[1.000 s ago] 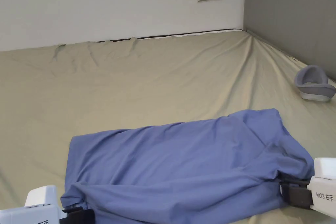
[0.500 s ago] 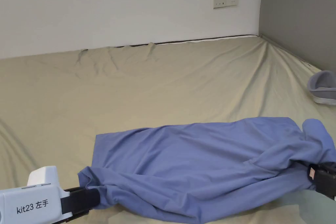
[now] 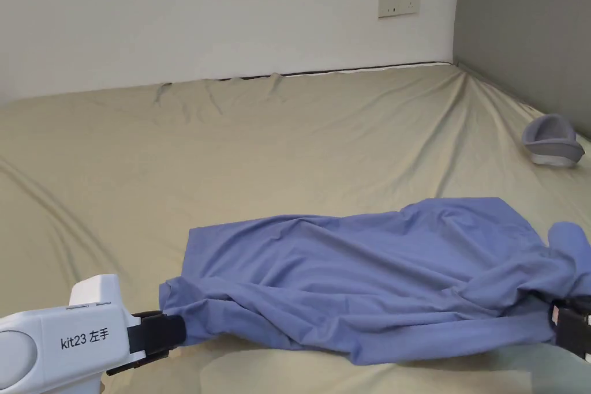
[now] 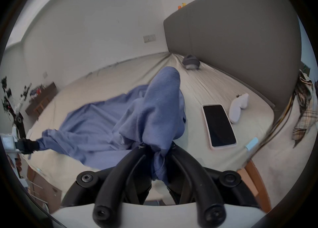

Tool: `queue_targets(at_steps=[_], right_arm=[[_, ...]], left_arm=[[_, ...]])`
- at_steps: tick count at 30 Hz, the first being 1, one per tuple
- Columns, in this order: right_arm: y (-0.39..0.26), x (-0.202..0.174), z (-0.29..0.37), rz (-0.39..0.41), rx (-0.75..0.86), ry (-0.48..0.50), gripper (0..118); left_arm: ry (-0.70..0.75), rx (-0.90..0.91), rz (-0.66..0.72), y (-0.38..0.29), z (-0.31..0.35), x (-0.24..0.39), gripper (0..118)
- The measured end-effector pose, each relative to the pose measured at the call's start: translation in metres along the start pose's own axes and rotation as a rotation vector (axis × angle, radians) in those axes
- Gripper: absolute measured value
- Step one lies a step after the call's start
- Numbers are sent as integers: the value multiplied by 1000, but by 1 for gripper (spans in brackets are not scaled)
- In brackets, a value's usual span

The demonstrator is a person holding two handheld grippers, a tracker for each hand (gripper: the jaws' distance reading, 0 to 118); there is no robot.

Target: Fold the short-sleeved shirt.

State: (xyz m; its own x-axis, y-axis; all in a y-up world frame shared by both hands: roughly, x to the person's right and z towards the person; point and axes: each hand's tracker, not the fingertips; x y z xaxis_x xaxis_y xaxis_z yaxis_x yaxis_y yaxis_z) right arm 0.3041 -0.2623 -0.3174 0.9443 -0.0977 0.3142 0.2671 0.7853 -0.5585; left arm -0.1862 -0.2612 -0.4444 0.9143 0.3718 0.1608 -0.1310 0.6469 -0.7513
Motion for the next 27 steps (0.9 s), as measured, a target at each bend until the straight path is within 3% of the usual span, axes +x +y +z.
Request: queue_targets(at_steps=[4,8,9,10,11,12,13,15,18,20,21,22,23,24,25,27], right_arm=[[-24,12,-11,-41,-67,-28,13],[-32,10,-27,30,-134,-75,16],[-32,7,-30,51,-161,-90,32],[-32,6,-29,72,-167,-114,54],[-31,5,-25,82,-131,-124,75],[-27,7,-16,77,-101,-122,89],[-21,7,-7,66,-83,-122,89],[3,6,12,23,38,-87,89],[50,-1,13,56,176,-53,90],[78,-8,-5,82,194,-41,87],[91,-11,-18,88,194,-29,69],[101,-13,-32,98,212,4,33],[110,-14,-46,105,192,38,0],[119,-16,-63,90,165,58,0],[127,-20,-76,133,151,48,0],[138,-23,-100,128,157,23,0]], left_arm=[[70,-52,30,-23,-10,-14,3],[115,-80,28,-32,-18,-14,4],[153,-87,19,-31,-19,-13,16],[184,-102,12,-31,-20,-10,38],[227,-110,-19,-29,-19,-6,67],[253,-107,-51,-26,-17,-3,99],[259,-95,-71,-22,-14,1,109],[237,-49,-98,-4,1,10,109],[205,28,-89,37,-1,21,109],[208,36,-82,67,-15,26,102],[202,35,-84,84,-24,29,79],[189,35,-108,97,-36,32,47],[180,28,-142,109,-49,33,5],[186,-4,-188,122,-67,34,0],[190,-47,-195,133,-86,38,0],[230,-82,-262,151,-123,40,0]])
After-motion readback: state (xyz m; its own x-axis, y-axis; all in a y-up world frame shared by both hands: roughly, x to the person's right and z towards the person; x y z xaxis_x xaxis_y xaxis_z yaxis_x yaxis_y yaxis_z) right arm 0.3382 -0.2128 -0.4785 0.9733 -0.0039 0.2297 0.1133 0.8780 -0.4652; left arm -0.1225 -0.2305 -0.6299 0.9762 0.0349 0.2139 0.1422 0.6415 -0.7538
